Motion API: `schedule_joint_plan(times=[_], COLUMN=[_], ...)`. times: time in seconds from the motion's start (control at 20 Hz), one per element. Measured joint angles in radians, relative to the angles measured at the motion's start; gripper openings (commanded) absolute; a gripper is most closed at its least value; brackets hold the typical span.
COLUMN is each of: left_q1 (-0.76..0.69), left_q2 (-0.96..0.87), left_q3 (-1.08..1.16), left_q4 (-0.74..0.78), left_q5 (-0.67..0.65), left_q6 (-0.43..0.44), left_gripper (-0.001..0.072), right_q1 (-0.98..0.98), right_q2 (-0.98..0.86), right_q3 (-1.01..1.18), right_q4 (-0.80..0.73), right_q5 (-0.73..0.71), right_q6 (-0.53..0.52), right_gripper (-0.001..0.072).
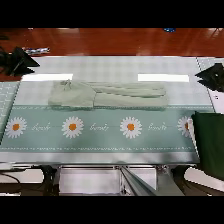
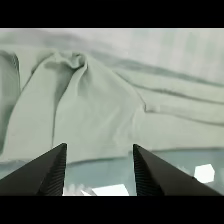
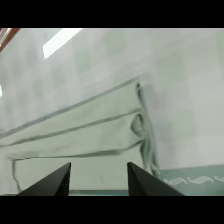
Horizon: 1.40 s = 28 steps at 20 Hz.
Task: Fold the shirts.
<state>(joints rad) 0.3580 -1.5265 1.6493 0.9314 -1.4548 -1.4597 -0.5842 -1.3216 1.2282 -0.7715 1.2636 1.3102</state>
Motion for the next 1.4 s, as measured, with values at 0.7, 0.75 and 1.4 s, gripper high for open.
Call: schedule_joint_plan(times=[0.7, 0.75, 1.4], left_q1=[-0.229, -0.231, -0.236], left_q2=[0.607, 0.605, 0.584], left_q3=[-0.82, -0.829, -0.847], left_q4=[0.053, 0.055, 0.055], left_q5=[0.489, 0.49, 0.505], left_q6=[0.082, 0.079, 0.06], left_gripper=[0.0506, 0.0506, 0.0506], right_q1=[-0.037, -0.029, 0.254], right_q2=[-0.039, -0.063, -0.349], right_q3=[-0.336, -0.337, -0.191], right_q4=[0.066, 0.093, 0.196], right_q5=[-0.218, -0.217, -0.259], right_q6=[-0.071, -0.089, -0.096], right_gripper=[0.0416, 0.0416, 0.0406])
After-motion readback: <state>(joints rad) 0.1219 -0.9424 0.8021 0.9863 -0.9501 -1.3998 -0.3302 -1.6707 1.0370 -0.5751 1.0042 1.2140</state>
